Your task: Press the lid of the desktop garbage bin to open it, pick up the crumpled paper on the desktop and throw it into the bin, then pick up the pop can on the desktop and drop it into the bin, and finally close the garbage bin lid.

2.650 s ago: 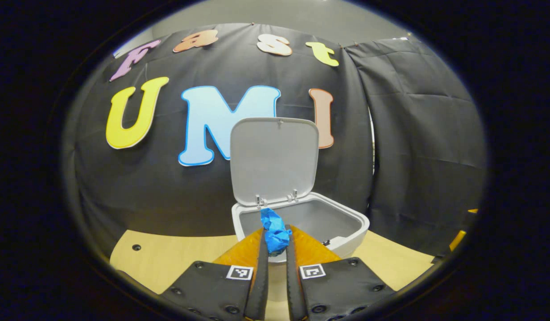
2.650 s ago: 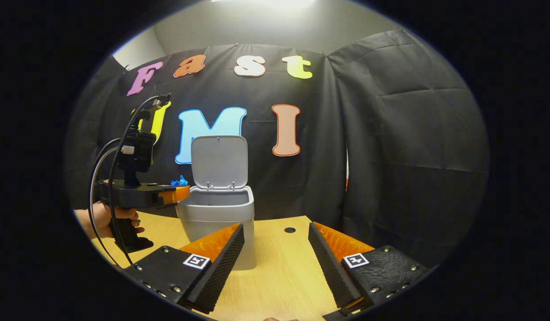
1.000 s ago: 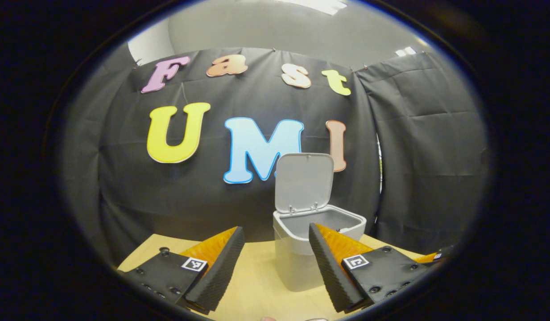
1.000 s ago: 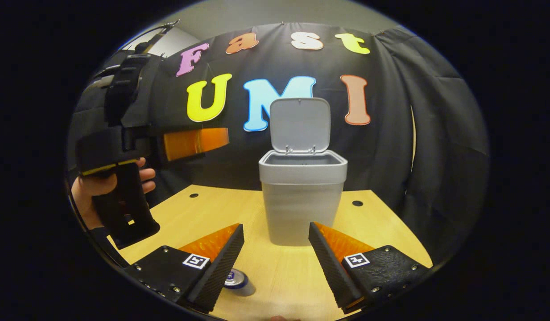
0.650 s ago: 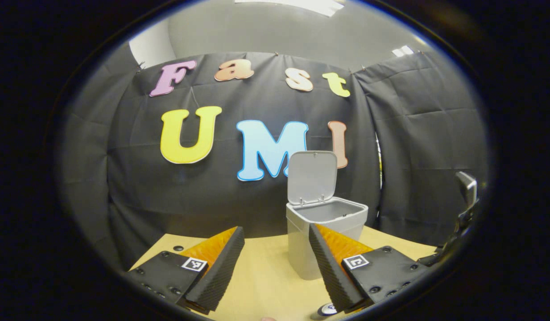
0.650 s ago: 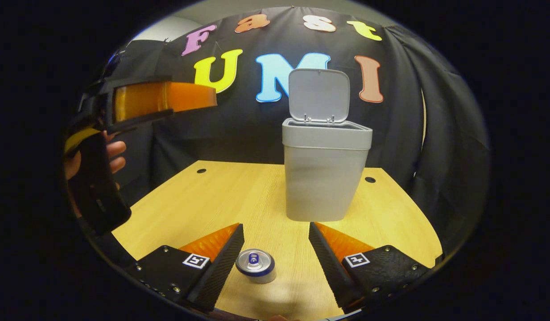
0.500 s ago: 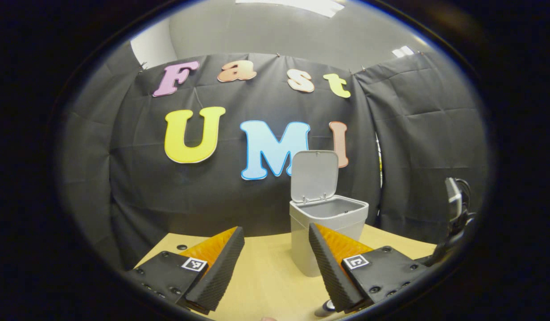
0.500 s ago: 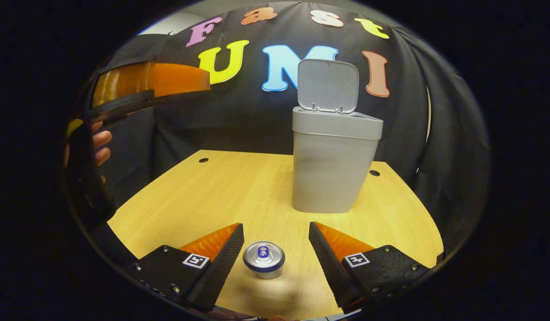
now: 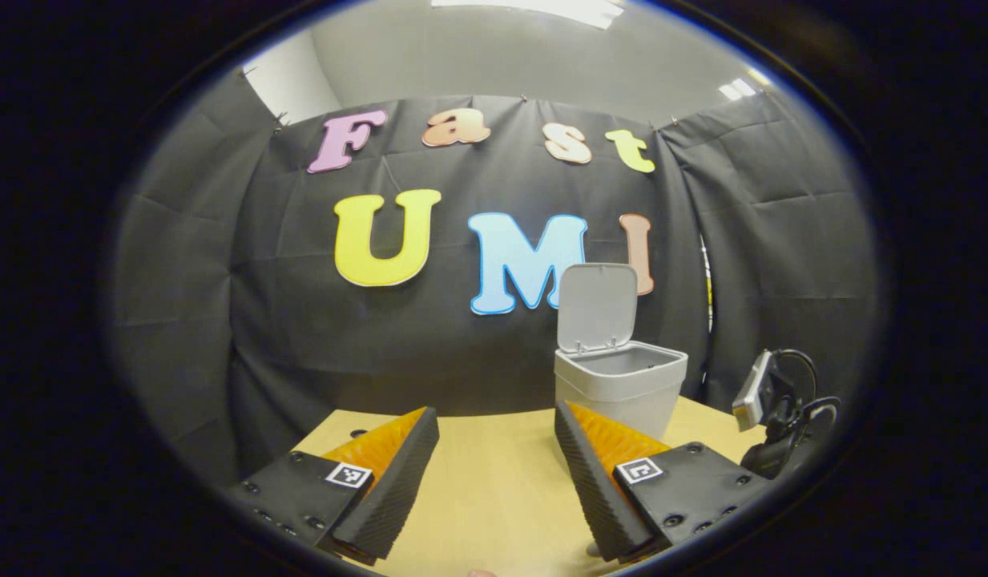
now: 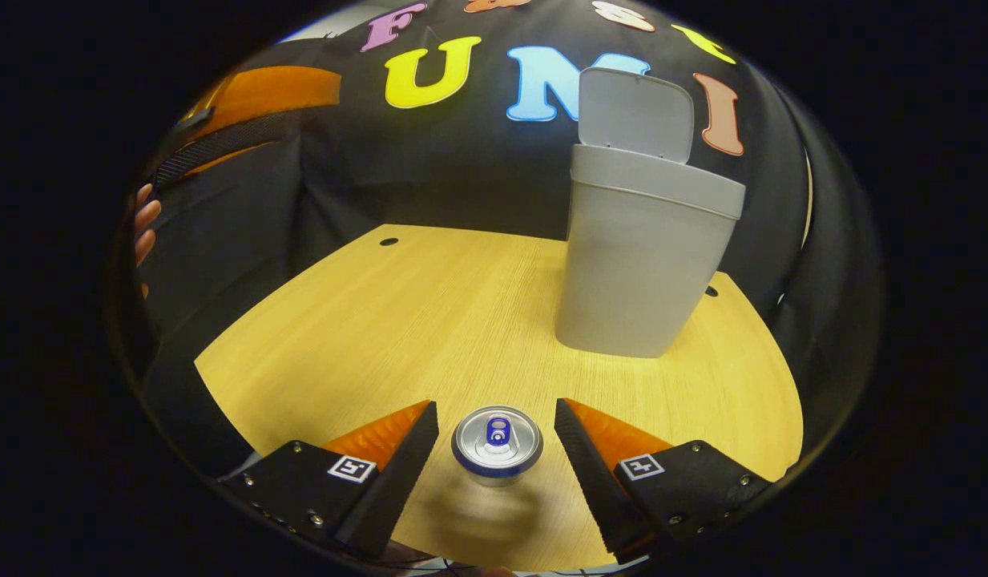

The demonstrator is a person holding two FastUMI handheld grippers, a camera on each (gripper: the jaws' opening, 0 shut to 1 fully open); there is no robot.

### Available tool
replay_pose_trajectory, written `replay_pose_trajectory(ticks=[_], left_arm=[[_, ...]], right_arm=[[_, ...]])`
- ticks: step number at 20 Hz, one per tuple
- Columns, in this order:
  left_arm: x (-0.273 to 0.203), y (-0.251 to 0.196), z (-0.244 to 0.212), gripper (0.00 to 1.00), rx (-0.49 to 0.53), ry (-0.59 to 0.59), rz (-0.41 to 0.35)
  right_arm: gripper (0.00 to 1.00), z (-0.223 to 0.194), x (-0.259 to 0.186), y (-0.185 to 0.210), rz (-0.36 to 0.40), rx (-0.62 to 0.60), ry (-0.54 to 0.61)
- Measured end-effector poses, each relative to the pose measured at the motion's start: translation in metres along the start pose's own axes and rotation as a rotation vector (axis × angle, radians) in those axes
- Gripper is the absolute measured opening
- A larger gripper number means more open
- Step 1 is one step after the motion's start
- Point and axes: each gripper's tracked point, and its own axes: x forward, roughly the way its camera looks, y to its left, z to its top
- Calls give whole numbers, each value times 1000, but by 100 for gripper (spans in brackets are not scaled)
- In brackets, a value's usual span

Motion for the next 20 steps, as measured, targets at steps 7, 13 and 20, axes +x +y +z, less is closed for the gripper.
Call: replay_pose_trajectory(ticks=[7, 13, 20], left_arm=[[-6, 3, -10, 95, -4, 26, 72], [-9, 2, -12, 96, 6, 38, 100], [-5, 0, -15, 95, 11, 46, 116]], right_arm=[[95, -27, 18, 2, 61, -30, 104], [95, -35, 26, 1, 74, -57, 136], [85, -34, 28, -7, 87, -62, 140]])
